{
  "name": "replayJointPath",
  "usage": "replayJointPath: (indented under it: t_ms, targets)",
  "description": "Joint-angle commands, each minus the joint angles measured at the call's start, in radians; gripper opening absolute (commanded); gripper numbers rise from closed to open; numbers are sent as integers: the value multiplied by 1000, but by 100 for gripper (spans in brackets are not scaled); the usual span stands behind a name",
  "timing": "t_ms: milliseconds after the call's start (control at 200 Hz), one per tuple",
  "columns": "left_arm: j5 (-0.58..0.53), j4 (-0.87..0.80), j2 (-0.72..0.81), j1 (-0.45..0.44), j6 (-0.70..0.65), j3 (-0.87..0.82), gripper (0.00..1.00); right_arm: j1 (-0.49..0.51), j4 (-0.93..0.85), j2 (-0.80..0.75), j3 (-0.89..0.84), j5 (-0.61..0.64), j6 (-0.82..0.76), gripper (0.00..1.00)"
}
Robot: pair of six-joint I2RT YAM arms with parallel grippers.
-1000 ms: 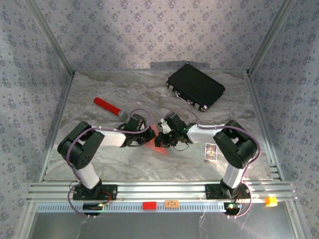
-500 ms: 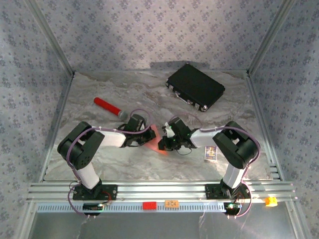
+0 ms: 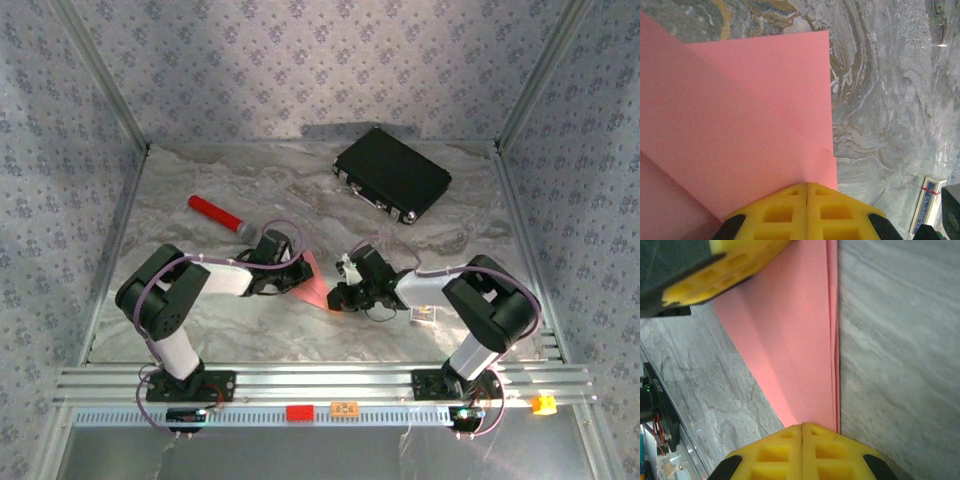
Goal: Fold a paper plane with a square sheet of paper (pick it up from the middle)
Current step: Fourth fold the wing at the center of the table.
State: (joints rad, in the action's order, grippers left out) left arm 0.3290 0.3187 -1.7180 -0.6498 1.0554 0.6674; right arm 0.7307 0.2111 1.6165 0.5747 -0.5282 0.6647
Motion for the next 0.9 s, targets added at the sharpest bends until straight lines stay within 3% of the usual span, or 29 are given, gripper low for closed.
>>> replayJointPath:
  t_ms: [0,410,675,895]
  targets:
    - [-69,-85,-40,14,-26,-34,3,2,-139,-22,-70,10,-5,7]
    - [-60,-74,-45,15,-22,-35,3,3,-160,-125,-157,45,21,6]
    - [-55,-70,-35,6,-21,-36,3,-7,-193,-287,-75,34,27,6]
    - [-55,-65,-35,5,-20,-35,3,-11,-173,-101,114,6,13,6]
